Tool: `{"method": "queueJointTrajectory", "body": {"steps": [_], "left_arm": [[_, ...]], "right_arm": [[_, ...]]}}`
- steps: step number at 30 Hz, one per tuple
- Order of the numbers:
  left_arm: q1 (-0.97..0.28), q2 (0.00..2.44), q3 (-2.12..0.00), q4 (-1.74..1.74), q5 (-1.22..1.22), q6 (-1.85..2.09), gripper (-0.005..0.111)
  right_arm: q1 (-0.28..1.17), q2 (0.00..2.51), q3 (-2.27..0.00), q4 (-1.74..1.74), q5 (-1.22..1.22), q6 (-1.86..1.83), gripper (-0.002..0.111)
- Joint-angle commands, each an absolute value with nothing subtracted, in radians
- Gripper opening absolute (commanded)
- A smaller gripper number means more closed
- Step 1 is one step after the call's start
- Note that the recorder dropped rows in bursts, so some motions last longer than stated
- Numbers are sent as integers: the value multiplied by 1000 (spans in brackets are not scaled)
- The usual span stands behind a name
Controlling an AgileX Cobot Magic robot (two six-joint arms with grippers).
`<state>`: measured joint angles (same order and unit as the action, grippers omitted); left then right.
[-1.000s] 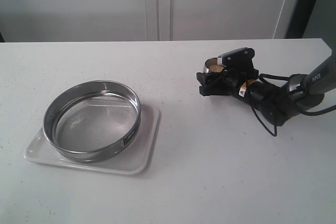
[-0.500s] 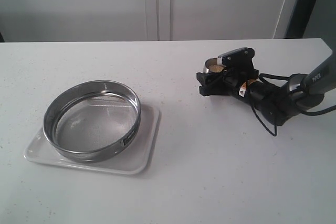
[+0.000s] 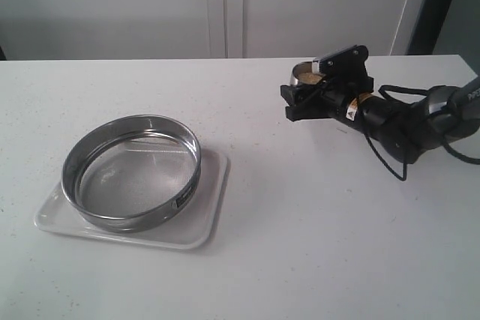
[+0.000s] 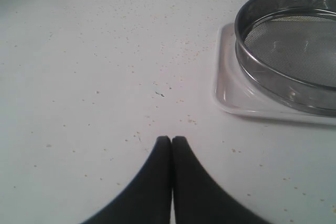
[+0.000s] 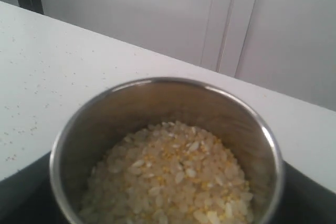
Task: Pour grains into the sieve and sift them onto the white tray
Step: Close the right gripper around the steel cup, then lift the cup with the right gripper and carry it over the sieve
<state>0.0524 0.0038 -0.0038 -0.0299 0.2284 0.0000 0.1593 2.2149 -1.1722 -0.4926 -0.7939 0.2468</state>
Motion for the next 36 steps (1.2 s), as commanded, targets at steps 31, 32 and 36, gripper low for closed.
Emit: {"method": "queueJointTrajectory", "body": {"steps": [31, 32, 36], "left_arm": [[47, 0, 0, -36, 232, 0, 0], [47, 0, 0, -36, 232, 0, 0], [47, 0, 0, -36, 232, 0, 0]], "right_arm": [[227, 1742, -905, -1022, -832, 627, 0], [240, 1734, -905, -1022, -830, 633, 0], [298, 1724, -905, -1023, -800, 640, 0]]}}
